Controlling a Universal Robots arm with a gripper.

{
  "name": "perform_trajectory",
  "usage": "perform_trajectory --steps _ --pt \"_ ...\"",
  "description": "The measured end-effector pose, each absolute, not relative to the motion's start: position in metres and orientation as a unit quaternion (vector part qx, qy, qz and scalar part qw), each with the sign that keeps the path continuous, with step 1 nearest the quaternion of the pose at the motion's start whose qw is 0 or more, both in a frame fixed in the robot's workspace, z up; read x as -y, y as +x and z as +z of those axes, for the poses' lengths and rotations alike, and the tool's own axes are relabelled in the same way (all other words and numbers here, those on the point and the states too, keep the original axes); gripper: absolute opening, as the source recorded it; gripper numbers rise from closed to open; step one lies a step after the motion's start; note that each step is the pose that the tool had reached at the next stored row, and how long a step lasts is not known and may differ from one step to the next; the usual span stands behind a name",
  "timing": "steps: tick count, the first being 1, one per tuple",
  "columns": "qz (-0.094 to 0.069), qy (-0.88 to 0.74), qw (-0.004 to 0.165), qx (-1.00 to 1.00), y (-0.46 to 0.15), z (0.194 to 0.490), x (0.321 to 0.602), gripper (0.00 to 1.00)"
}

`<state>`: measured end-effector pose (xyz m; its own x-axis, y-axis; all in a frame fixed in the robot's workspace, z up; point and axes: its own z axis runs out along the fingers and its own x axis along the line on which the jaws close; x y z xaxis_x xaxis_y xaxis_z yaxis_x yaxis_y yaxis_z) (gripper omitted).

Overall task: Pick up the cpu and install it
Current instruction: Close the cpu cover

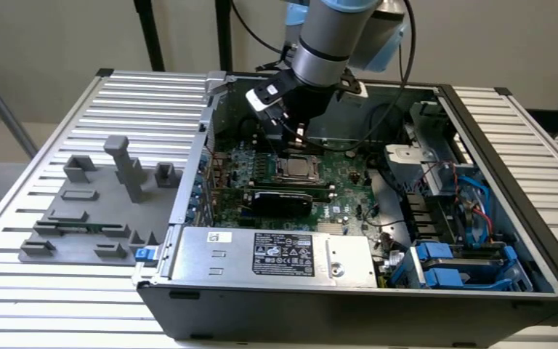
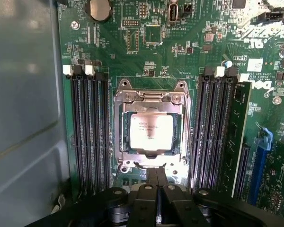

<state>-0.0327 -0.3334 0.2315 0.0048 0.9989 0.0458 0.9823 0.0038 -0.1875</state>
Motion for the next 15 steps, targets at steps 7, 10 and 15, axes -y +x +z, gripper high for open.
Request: perform_trajectory --steps 7,10,15 --pt "0.052 -0.704 0.084 0.703 -0.034 0.219 0.333 0.11" --pt "0.053 -0.704 0.086 0.703 -0.037 0.215 0.333 0.11" --pt "0.054 -0.704 0.087 0.703 -0.037 0.208 0.334 0.11"
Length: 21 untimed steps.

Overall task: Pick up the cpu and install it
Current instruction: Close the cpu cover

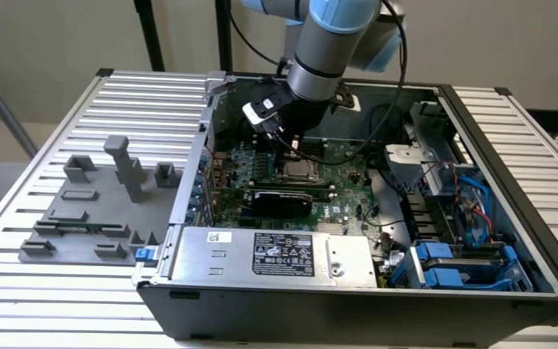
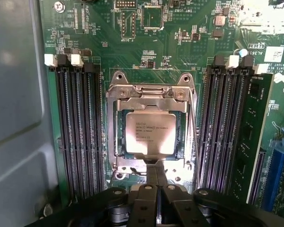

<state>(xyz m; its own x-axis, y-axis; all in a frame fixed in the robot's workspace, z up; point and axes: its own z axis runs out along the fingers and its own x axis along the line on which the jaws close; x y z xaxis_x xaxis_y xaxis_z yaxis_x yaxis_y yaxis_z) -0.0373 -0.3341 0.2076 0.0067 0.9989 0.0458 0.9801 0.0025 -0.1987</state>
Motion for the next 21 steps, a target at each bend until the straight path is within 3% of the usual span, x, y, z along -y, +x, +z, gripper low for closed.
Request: perform_trajectory --steps 9,21 --pt "0.054 -0.705 0.087 0.702 -0.038 0.2 0.334 0.11" --pt "0.054 -0.704 0.087 0.702 -0.057 0.216 0.335 0.11"
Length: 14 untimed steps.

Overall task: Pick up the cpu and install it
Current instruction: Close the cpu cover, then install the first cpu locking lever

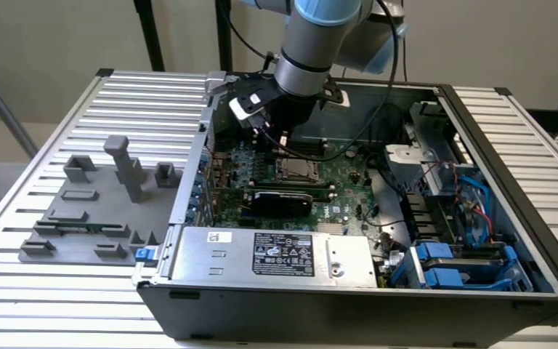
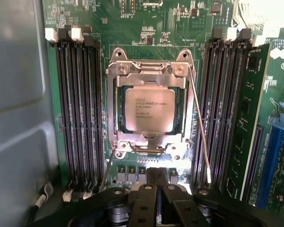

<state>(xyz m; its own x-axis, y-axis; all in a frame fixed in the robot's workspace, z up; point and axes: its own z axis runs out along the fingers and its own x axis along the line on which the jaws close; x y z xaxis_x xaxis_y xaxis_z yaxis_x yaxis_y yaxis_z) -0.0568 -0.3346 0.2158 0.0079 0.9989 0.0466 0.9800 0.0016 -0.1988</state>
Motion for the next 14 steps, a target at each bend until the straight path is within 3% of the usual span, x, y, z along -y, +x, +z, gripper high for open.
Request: perform_trajectory --steps 14 --pt "0.054 -0.704 0.087 0.702 -0.0568 0.2158 0.3347 0.11"
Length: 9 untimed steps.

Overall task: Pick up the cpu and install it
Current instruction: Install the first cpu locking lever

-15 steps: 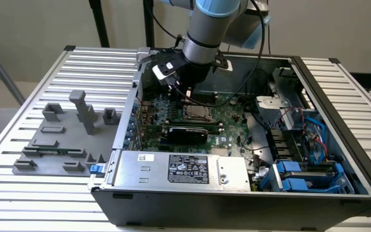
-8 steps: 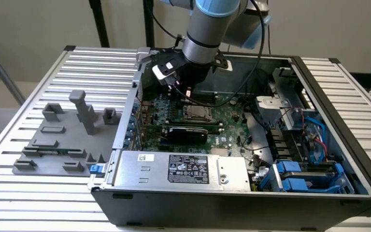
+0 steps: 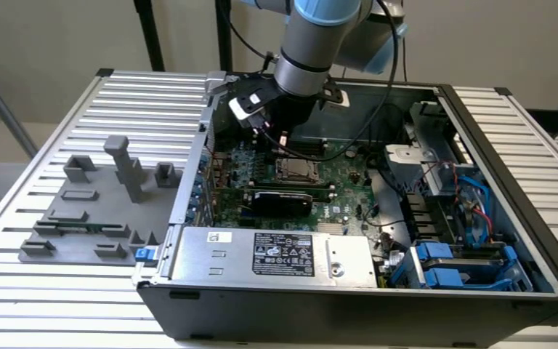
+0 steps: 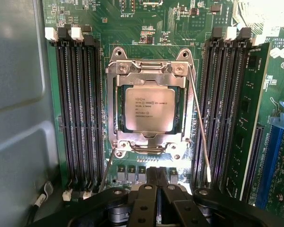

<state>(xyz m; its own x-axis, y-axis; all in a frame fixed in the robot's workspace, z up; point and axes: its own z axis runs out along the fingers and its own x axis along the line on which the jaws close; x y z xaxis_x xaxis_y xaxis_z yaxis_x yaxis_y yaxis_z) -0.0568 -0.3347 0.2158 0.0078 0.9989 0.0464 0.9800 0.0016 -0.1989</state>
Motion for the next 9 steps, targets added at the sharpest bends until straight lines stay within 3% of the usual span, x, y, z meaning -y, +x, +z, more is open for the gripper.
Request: perform_trajectory --steps 5,9 --pt "0.053 -0.705 0.088 0.702 -0.065 0.217 0.335 0.11" --pt "0.043 -0.704 0.099 0.702 -0.068 0.222 0.335 0.11"
